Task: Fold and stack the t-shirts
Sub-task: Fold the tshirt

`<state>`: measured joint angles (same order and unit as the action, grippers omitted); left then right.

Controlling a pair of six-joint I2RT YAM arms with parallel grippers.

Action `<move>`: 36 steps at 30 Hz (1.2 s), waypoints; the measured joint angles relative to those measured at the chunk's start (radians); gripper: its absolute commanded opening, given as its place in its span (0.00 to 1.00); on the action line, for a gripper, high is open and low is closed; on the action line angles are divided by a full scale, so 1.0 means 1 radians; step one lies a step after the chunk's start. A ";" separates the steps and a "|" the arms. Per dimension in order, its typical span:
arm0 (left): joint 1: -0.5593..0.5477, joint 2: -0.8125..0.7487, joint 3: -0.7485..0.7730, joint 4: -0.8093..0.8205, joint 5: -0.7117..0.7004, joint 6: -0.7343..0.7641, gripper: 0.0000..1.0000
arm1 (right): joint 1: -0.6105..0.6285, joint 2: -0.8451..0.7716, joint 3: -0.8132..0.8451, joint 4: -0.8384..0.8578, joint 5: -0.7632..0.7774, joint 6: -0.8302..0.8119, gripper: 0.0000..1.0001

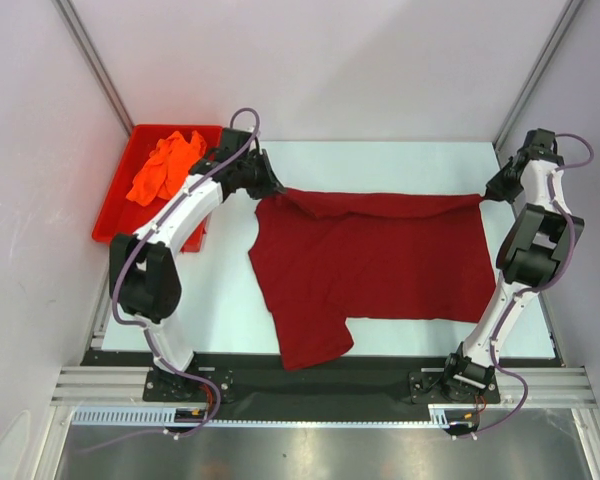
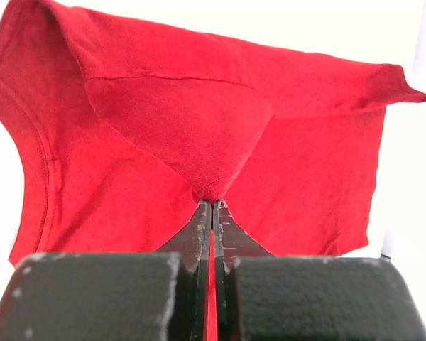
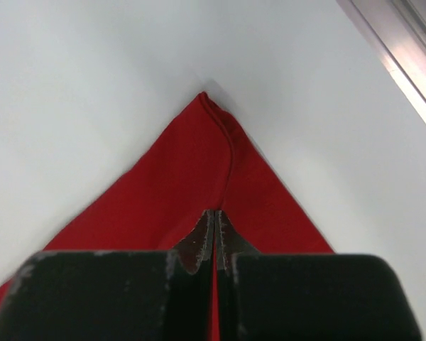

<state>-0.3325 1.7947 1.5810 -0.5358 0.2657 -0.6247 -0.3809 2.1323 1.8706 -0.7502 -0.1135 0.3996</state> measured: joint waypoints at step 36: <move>0.041 -0.069 -0.167 -0.054 0.000 0.011 0.00 | -0.019 -0.072 -0.094 -0.092 0.070 -0.039 0.00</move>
<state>-0.2913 1.7252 1.4136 -0.5900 0.2657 -0.6140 -0.4000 2.0598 1.7767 -0.8421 -0.0433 0.3603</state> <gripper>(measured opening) 0.008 0.009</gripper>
